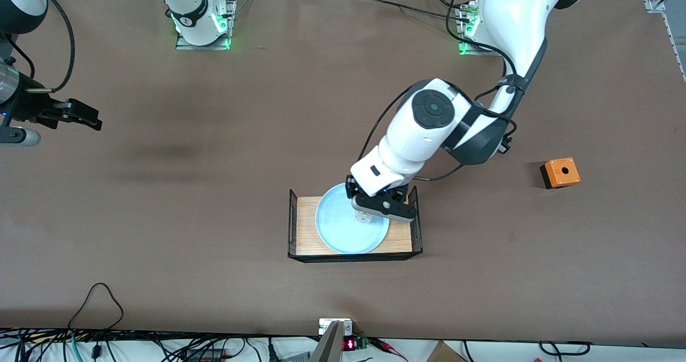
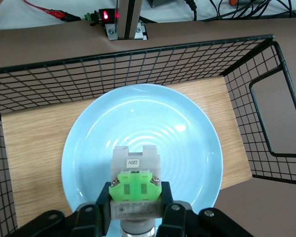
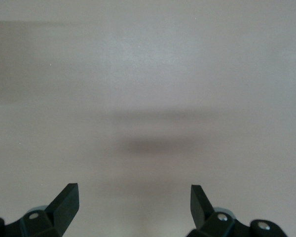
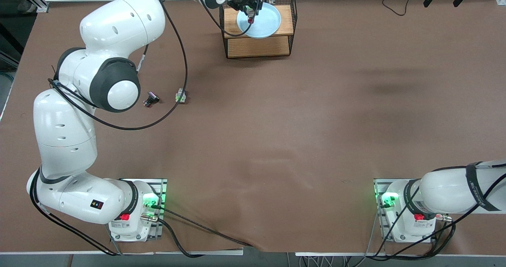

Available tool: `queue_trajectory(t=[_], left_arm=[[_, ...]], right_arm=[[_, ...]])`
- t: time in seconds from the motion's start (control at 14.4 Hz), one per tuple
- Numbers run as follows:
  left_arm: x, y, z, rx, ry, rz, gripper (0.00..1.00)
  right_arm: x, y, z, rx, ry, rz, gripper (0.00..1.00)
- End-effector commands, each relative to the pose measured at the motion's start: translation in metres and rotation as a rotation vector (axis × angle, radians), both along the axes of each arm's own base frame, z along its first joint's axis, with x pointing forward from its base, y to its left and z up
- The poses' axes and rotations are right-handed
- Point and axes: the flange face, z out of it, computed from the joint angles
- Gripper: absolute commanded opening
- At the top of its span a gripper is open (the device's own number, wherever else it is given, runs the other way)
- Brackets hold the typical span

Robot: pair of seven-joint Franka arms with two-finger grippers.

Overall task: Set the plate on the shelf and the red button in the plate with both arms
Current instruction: 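Carry the red-capped switch with the left gripper over the plate, then open the left gripper to drop the switch onto the plate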

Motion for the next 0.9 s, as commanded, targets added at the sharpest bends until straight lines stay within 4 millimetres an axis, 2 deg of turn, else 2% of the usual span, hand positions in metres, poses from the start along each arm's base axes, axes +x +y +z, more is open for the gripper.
queue_trajectory(t=[0.0,0.14,0.35,0.49,0.56,0.62,0.69,0.83], left_arm=[[0.009,-0.002,-0.009,0.027,-0.047,-0.008,0.33],[0.010,-0.003,-0.027,0.045,-0.043,-0.018,0.33],[0.011,-0.003,-0.036,0.061,-0.055,-0.026,0.33],[0.014,-0.002,-0.052,0.063,-0.041,-0.023,0.35],[0.015,-0.002,-0.053,0.056,-0.047,-0.022,0.44],[0.015,-0.002,-0.052,0.053,-0.050,-0.019,0.66],[0.016,-0.001,-0.048,0.053,-0.056,-0.022,1.00],[0.017,0.001,-0.043,0.049,-0.059,-0.015,1.00]], right_arm=[[-0.007,0.001,0.013,0.001,0.008,0.016,1.00],[-0.009,-0.001,0.013,0.000,0.025,0.016,1.00],[-0.010,-0.001,0.013,0.000,0.029,0.016,1.00],[-0.010,-0.001,0.012,0.002,0.030,0.017,1.00],[-0.010,0.001,0.012,0.002,0.032,0.020,1.00],[-0.010,0.003,0.012,0.002,0.031,0.020,1.00],[-0.010,0.003,0.012,0.002,0.031,0.020,1.00],[-0.010,0.001,0.013,0.001,0.030,0.015,1.00]])
